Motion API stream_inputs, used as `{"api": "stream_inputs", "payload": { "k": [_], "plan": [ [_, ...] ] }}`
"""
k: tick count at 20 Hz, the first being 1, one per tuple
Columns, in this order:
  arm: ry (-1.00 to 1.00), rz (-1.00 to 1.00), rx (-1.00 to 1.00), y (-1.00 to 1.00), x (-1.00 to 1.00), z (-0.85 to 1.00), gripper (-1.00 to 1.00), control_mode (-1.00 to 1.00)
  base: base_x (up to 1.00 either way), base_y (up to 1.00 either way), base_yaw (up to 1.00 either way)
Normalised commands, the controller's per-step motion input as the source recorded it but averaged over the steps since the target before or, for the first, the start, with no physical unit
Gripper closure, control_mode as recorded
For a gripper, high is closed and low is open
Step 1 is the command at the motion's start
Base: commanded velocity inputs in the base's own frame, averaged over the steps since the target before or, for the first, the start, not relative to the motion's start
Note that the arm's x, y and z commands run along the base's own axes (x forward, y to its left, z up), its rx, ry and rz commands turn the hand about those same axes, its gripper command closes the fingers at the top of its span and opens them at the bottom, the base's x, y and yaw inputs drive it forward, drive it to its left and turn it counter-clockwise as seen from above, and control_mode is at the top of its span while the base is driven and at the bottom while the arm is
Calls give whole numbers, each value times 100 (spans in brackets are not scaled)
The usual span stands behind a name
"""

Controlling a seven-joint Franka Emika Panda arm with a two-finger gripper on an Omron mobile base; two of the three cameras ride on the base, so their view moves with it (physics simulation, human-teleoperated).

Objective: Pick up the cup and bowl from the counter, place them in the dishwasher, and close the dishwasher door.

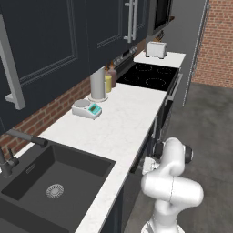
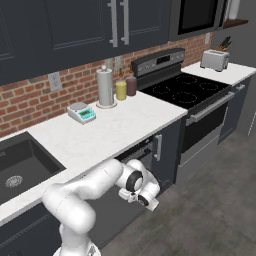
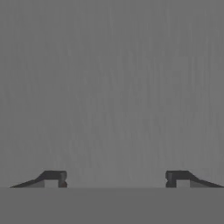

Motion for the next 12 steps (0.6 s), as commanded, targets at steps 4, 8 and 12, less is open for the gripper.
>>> {"api": "stream_inputs", "payload": {
  "k": [4, 8, 12],
  "plan": [
    [-5, 3, 8, 67, 41, 0, -100, -100, 0, 0, 0],
    [-3, 3, 7, 69, 41, 0, -100, -100, 0, 0, 0],
    [-2, 3, 5, 57, 33, 0, -100, -100, 0, 0, 0]
  ]
}}
